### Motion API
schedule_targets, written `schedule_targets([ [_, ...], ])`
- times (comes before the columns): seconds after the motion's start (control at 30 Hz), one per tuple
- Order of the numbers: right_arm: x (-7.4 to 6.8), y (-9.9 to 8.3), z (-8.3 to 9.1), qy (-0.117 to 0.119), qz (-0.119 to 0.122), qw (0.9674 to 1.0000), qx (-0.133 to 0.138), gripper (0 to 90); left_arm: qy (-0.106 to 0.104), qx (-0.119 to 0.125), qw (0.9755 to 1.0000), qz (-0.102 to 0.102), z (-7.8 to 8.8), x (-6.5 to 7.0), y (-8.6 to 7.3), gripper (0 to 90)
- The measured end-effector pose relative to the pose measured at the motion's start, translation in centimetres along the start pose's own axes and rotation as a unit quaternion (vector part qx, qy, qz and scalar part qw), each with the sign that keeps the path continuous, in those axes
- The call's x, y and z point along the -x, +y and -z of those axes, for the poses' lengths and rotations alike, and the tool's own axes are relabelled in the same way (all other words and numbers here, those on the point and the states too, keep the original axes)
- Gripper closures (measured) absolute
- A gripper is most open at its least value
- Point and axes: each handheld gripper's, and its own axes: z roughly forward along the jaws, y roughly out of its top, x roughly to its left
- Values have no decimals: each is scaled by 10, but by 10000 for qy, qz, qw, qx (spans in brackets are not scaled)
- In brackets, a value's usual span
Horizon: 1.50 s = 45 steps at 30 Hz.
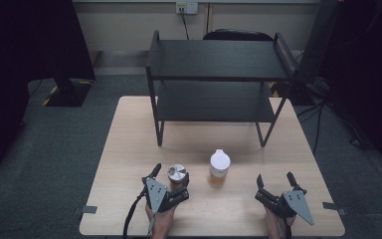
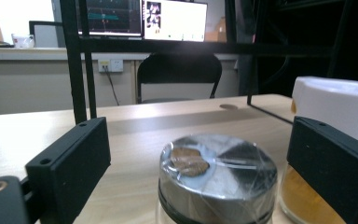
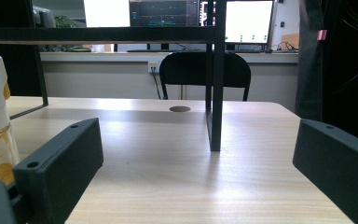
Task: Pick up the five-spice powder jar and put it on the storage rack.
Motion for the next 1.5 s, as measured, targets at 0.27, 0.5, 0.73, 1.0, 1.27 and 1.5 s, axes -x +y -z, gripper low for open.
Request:
schedule_targets([
  [0.27,0,0,0,3,1,10000,1,1,-4,-166,9999,5,-6,6,-5,160],
  [0.5,0,0,0,5,2,10000,1,1,-45,-244,9996,98,-8,3,-7,276],
  [0.73,0,0,0,5,2,10000,1,1,-80,-190,9998,45,-8,3,-10,347],
  [1.0,0,0,0,5,2,10000,2,1,-58,-216,9997,40,-8,4,-8,351],
  [1.27,0,0,0,5,2,10000,1,1,-77,-284,9994,186,-8,-1,-4,351],
  [1.5,0,0,0,5,1,10000,1,1,-136,-283,9994,146,-7,-2,0,351],
])
